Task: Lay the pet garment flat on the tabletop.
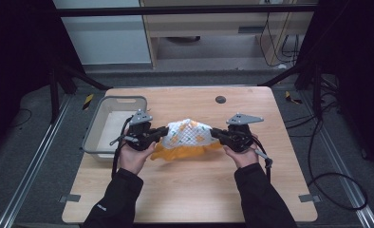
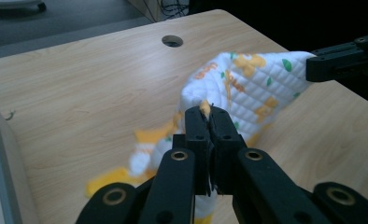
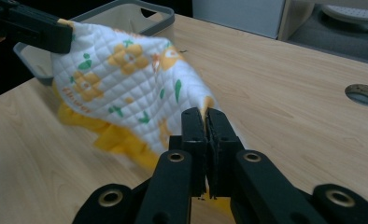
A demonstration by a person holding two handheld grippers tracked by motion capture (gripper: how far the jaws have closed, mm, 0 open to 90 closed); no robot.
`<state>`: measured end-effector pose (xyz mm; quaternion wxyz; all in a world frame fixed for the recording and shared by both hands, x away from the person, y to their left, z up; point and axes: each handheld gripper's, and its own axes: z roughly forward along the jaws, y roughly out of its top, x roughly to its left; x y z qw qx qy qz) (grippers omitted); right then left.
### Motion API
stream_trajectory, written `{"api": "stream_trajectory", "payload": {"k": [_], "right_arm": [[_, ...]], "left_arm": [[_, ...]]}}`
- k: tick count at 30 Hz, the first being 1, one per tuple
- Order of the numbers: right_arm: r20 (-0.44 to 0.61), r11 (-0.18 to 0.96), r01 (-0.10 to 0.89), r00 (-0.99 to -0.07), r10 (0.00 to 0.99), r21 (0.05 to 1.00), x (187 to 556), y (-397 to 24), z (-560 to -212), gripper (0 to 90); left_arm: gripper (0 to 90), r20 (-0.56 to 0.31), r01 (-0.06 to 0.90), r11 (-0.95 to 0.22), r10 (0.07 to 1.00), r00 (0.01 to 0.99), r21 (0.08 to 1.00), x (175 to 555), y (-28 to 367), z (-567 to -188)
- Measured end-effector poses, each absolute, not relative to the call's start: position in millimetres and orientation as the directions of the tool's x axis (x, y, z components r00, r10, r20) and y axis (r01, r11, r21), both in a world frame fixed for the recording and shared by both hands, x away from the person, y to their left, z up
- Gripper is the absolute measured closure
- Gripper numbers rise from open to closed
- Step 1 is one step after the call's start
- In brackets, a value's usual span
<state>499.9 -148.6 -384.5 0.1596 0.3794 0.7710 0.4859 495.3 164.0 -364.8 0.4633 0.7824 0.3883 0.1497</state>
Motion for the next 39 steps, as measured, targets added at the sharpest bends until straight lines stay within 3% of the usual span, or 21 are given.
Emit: {"api": "stream_trajectory", "payload": {"k": [8,12,16,17,19,23,27,29,35,39], "right_arm": [[0.185,0.372,0.572,-0.691,0.699,0.731,470.5,-155.3,-436.7,85.8],[0.196,0.402,0.586,-0.704,0.683,0.703,458.1,-155.5,-451.0,84.1],[0.172,0.430,0.565,-0.723,0.669,0.704,443.6,-157.1,-460.5,73.1],[0.170,0.417,0.555,-0.723,0.669,0.720,439.7,-159.9,-457.0,68.8],[0.164,0.410,0.546,-0.723,0.671,0.731,439.0,-161.4,-453.2,65.9],[0.121,0.343,0.487,-0.698,0.706,0.804,453.3,-164.6,-427.3,56.9],[0.104,0.310,0.466,-0.673,0.733,0.829,477.1,-160.8,-423.5,53.0],[0.098,0.312,0.477,-0.658,0.747,0.822,492.4,-157.9,-429.3,52.8],[0.085,0.341,0.546,-0.611,0.787,0.765,529.7,-148.3,-466.2,51.9],[0.083,0.358,0.577,-0.600,0.796,0.734,537.6,-145.4,-481.1,52.5]], "left_arm": [[86.9,-0.181,0.575,-0.369,0.707,0.683,0.730,463.3,168.3,-430.2],[85.7,-0.170,0.580,-0.414,0.693,0.701,0.701,449.2,167.1,-442.2],[69.9,-0.148,0.566,-0.426,0.692,0.706,0.706,437.4,171.3,-439.3],[61.4,-0.125,0.540,-0.405,0.705,0.698,0.738,435.9,176.6,-430.0],[59.2,-0.107,0.527,-0.398,0.714,0.692,0.751,436.5,178.7,-424.6],[50.0,-0.072,0.497,-0.346,0.762,0.644,0.796,453.6,182.3,-410.5],[46.6,-0.015,0.525,-0.366,0.810,0.586,0.768,484.0,171.7,-423.5],[46.3,0.026,0.549,-0.397,0.827,0.562,0.735,496.6,165.4,-437.1],[44.4,0.043,0.603,-0.414,0.845,0.533,0.682,515.3,155.7,-468.2],[45.1,-0.016,0.645,-0.378,0.855,0.518,0.665,519.7,160.0,-480.7]]}}
